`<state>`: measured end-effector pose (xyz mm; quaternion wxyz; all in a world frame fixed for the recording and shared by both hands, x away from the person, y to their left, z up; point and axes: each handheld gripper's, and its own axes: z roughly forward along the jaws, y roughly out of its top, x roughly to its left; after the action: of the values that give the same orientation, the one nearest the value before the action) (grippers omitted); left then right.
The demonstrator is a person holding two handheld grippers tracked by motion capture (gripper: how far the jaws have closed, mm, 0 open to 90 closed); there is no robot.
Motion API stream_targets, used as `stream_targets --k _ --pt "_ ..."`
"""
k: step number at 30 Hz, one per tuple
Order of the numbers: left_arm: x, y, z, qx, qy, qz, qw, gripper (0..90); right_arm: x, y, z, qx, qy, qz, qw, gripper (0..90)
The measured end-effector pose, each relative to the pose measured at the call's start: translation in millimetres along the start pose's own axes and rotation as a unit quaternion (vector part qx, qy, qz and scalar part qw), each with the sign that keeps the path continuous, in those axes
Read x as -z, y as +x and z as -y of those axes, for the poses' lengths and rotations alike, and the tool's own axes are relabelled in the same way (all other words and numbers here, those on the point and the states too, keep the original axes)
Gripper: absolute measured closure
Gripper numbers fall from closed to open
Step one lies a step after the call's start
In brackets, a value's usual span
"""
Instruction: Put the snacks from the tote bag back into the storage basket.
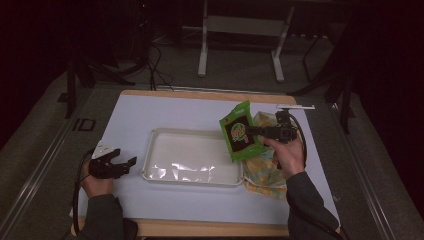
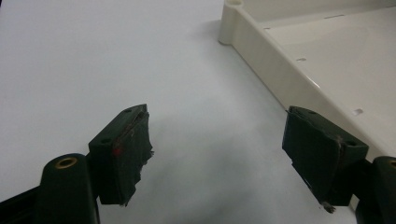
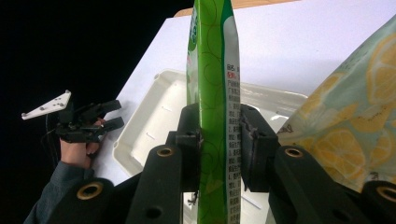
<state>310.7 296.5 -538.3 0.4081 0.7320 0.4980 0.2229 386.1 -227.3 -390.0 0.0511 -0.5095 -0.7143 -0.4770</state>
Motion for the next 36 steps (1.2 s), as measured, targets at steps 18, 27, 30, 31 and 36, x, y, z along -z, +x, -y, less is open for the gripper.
stream_targets --k 18,27,30,31,36 --pt "-0.2 0.1 0.0 -0.001 0.001 0.001 1.0 23.9 -16.2 3.3 7.9 -0.002 0.005 -0.001 1.0 72.2" --pt "-0.3 0.1 0.0 -0.001 0.001 0.001 1.0 23.9 -21.6 4.1 11.7 -0.004 0.005 -0.002 1.0 72.1" --pt "-0.3 0.1 0.0 -0.001 0.002 0.002 1.0 23.9 -23.6 3.8 13.5 -0.004 0.006 -0.002 1.0 72.1" --pt "-0.4 0.0 0.0 -0.001 0.001 0.002 1.0 23.9 -24.0 3.5 14.2 -0.004 0.007 -0.002 1.0 72.1" --pt "-0.4 0.0 -0.1 -0.001 0.002 0.002 1.0 23.9 -25.9 2.6 16.6 -0.007 0.009 -0.001 0.9999 72.1"
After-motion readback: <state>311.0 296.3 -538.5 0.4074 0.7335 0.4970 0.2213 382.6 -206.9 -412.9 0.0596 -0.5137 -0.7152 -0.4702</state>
